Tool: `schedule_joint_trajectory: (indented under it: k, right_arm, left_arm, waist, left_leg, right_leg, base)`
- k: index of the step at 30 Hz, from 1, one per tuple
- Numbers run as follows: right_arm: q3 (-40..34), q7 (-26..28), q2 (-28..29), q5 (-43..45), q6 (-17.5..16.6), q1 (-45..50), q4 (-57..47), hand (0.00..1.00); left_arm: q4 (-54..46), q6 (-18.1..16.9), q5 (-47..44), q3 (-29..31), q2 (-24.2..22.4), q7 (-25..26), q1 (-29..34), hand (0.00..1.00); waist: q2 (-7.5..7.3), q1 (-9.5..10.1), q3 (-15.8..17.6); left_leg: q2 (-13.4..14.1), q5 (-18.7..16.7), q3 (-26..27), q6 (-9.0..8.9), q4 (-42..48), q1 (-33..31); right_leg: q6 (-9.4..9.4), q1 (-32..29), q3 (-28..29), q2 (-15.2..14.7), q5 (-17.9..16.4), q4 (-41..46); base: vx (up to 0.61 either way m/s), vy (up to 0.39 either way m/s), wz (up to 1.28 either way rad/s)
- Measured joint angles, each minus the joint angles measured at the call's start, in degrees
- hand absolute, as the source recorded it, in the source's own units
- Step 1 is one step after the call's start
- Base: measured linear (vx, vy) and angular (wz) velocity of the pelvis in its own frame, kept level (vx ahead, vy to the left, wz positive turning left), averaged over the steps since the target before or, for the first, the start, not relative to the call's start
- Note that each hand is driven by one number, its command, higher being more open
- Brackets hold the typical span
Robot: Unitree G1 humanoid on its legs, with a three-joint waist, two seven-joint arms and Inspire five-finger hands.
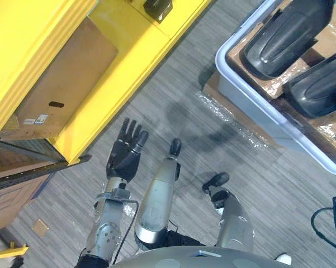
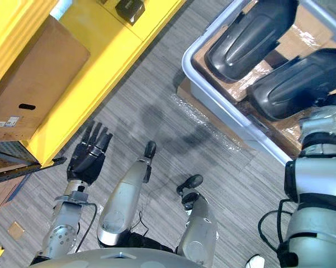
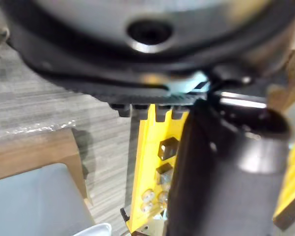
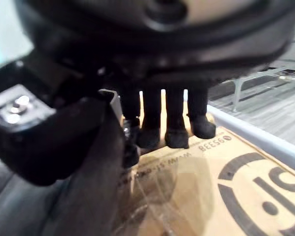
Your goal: Walk over and take three plastic housings, then place them on the shelf
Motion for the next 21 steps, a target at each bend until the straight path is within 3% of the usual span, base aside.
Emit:
schedule_joint_trajectory:
  k: [2,6,10,14,15,20,21]
  right_arm:
    - [0.02,-0.01,1.97,-0.02,-0.74,2.38,-1.85,0.00]
    - [-0.04,-0.51,6.22,-1.65,-1.16,9.05,-9.80,0.00]
    - [-0.13,-3.23,7.87,-2.04,-1.25,13.48,-20.28,0.00]
    - [-1.12,-5.28,10.97,-6.04,-1.39,16.58,-28.80,0.00]
    - [-1.28,-5.44,12.43,-7.43,-1.45,17.87,-31.38,0.00]
    - [-1.36,-5.43,13.72,-14.20,-3.16,20.93,-37.79,0.00]
    - [-1.58,-5.44,14.04,-15.98,-4.59,21.48,-39.58,0.00]
  left_arm:
    - [-0.21,0.09,0.10,1.41,0.85,0.08,0.06,1.00]
    - [-4.67,0.32,0.92,3.27,1.39,0.16,3.15,1.00]
    - [-6.94,0.98,5.13,3.28,1.26,0.11,3.72,1.00]
    - [-8.72,7.30,11.18,3.06,1.54,-0.43,1.33,1.00]
    - [-8.64,10.67,14.37,2.26,1.75,-0.51,-0.39,1.00]
    - [-6.87,19.81,18.93,-1.19,3.64,-1.79,-6.32,1.00]
    - [-5.44,22.56,19.35,-1.19,4.30,-2.97,-8.37,1.00]
  waist:
    - [-1.29,-0.09,0.59]
    - [-5.55,-0.72,0.76]
    - [-6.64,-2.17,0.33]
    - [-8.88,-3.96,-3.05]
    - [-9.81,-4.90,-5.92]
    - [-9.93,-7.03,-11.43]
    - [-9.55,-8.24,-12.30]
  left_leg:
    - [0.30,0.60,0.34,-0.56,-2.25,2.68]
    - [0.61,3.77,1.10,-1.76,-9.20,9.03]
    - [0.76,5.20,2.21,-2.32,-14.18,15.09]
    - [0.97,6.99,3.70,-2.97,-20.35,20.48]
    - [1.01,7.23,4.43,-3.15,-21.96,21.48]
    - [0.90,7.26,7.48,-3.19,-25.88,27.39]
    - [0.87,7.26,8.42,-3.20,-26.49,29.50]
  right_leg:
    - [-0.02,1.83,0.23,0.53,0.00,-1.25]
    - [-0.11,5.80,0.19,1.75,0.54,-4.19]
    - [0.10,10.23,0.31,2.59,0.86,-6.87]
    - [0.30,13.24,0.98,3.67,1.36,-10.00]
    - [0.47,13.55,1.35,3.94,1.59,-11.04]
    - [1.54,17.53,3.01,4.63,2.58,-14.58]
    - [1.79,19.35,3.49,4.83,3.10,-15.56]
  base:
    - [-0.06,-0.056,-0.08]
    - [0.02,-0.092,-0.01]
    - [0.05,-0.066,-0.06]
    - [0.09,-0.042,-0.13]
    - [0.13,-0.023,-0.20]
    - [0.12,-0.014,-0.24]
    - [0.10,-0.010,-0.25]
